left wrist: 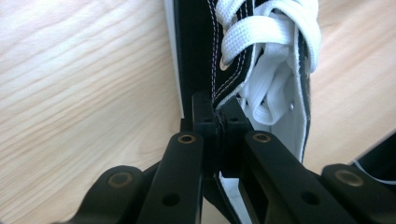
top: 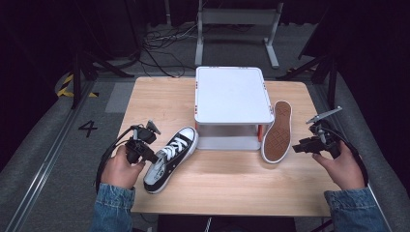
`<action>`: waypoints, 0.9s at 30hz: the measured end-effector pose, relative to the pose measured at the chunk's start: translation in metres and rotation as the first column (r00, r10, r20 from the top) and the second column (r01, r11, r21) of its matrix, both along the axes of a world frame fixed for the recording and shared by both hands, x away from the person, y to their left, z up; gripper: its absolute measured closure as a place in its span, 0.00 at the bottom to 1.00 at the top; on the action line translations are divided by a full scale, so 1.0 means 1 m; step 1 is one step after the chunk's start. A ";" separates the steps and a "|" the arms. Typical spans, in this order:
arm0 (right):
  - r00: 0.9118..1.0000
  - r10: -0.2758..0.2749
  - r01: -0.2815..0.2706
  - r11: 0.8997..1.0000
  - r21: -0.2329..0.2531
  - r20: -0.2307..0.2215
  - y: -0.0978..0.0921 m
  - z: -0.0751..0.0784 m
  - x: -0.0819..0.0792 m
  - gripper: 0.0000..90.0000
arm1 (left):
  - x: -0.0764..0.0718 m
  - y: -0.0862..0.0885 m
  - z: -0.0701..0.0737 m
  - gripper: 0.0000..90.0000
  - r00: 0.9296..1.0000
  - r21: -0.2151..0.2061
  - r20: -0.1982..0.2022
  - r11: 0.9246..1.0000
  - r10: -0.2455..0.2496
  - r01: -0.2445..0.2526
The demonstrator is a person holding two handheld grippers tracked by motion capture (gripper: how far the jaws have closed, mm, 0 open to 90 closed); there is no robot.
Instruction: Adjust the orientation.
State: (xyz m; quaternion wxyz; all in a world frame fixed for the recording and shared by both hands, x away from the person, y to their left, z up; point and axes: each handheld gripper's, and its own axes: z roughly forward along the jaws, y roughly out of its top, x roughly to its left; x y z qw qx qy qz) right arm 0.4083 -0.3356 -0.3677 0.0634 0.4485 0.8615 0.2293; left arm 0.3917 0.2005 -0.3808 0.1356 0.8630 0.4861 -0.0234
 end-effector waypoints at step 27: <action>1.000 0.002 -0.002 1.000 0.000 0.016 -0.003 0.002 -0.004 0.61 | -0.014 -0.023 0.012 0.57 0.998 0.120 0.055 0.992 -0.040 0.033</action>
